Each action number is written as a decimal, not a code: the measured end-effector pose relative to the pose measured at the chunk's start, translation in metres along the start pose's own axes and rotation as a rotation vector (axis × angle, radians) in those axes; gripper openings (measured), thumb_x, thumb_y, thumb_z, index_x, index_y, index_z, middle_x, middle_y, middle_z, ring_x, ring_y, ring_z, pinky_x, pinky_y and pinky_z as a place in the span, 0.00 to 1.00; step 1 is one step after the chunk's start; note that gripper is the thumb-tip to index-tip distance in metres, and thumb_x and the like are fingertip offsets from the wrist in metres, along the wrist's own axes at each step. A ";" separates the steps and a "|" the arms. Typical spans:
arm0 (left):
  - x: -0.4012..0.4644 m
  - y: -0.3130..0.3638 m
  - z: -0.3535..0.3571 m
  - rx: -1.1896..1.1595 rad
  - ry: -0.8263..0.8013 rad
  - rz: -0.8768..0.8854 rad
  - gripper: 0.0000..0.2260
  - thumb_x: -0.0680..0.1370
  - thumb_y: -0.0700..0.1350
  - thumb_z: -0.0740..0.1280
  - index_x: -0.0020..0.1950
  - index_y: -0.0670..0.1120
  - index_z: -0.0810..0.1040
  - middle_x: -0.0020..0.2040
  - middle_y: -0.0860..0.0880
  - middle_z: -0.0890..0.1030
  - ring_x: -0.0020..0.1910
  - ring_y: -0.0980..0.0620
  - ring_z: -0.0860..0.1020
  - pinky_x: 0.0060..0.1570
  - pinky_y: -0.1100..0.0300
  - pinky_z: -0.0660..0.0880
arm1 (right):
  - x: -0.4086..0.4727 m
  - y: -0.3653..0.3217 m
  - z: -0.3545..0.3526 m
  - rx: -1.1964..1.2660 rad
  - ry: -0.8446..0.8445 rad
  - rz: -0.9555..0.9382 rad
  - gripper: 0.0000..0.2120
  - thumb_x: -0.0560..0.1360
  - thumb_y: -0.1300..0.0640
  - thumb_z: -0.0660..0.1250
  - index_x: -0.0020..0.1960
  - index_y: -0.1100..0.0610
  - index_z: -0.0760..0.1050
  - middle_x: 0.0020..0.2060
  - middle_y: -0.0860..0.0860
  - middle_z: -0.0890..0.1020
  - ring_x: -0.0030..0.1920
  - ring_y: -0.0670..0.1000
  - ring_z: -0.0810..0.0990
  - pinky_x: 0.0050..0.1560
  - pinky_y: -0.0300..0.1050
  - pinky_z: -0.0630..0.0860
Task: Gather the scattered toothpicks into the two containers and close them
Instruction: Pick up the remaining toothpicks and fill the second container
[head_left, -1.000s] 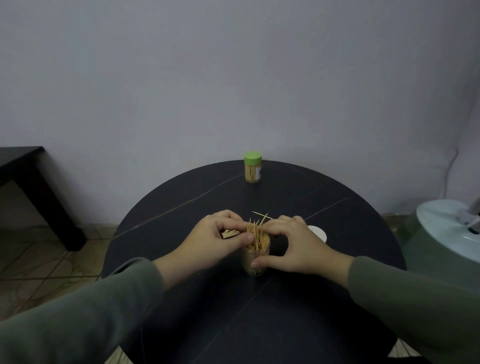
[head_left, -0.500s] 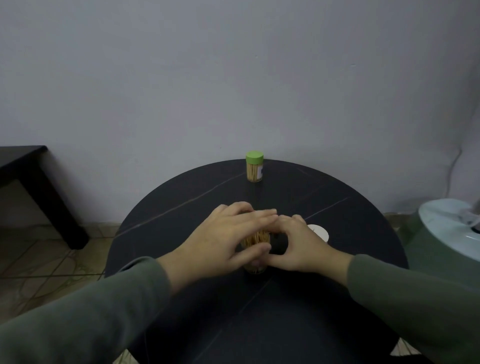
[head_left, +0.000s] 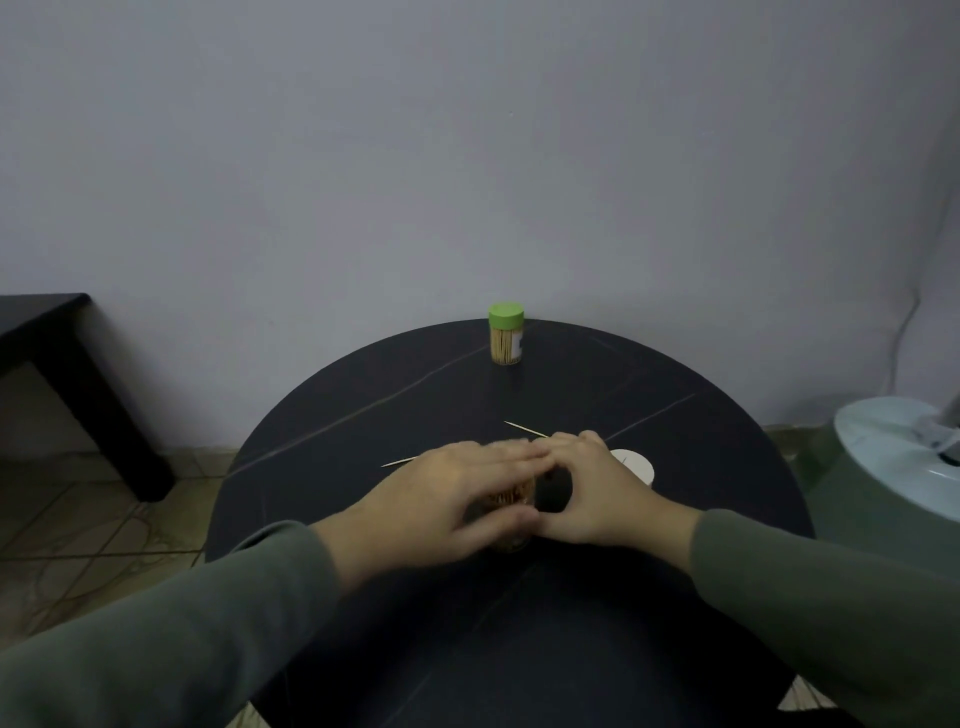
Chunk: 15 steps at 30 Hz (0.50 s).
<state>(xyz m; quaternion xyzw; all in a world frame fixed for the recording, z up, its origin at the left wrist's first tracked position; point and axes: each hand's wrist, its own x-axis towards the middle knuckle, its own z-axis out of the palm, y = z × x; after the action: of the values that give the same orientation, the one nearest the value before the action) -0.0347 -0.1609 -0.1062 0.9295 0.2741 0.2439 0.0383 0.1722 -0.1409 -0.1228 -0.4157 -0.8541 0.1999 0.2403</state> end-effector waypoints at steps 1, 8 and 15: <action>-0.001 -0.001 -0.001 -0.028 -0.001 -0.001 0.22 0.81 0.52 0.62 0.73 0.47 0.70 0.70 0.53 0.73 0.68 0.59 0.71 0.65 0.60 0.71 | 0.000 0.000 0.000 -0.002 -0.001 0.004 0.27 0.63 0.30 0.64 0.57 0.42 0.76 0.50 0.35 0.79 0.53 0.41 0.75 0.61 0.51 0.66; -0.009 -0.012 -0.006 0.179 -0.049 0.150 0.24 0.81 0.53 0.63 0.74 0.44 0.67 0.74 0.49 0.69 0.72 0.53 0.68 0.62 0.56 0.71 | -0.001 0.000 -0.002 0.001 -0.025 0.007 0.29 0.63 0.29 0.65 0.60 0.42 0.77 0.52 0.36 0.80 0.54 0.38 0.74 0.62 0.48 0.64; -0.014 -0.022 -0.010 0.392 -0.070 0.161 0.24 0.81 0.58 0.58 0.73 0.47 0.70 0.72 0.52 0.72 0.74 0.49 0.66 0.62 0.54 0.70 | -0.001 0.001 -0.003 -0.034 -0.049 0.008 0.30 0.63 0.27 0.64 0.57 0.44 0.79 0.53 0.39 0.80 0.56 0.39 0.74 0.64 0.48 0.64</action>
<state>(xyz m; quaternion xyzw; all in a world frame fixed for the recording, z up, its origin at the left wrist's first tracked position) -0.0606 -0.1502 -0.1086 0.9459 0.2396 0.1559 -0.1536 0.1748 -0.1412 -0.1213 -0.4182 -0.8613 0.1967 0.2113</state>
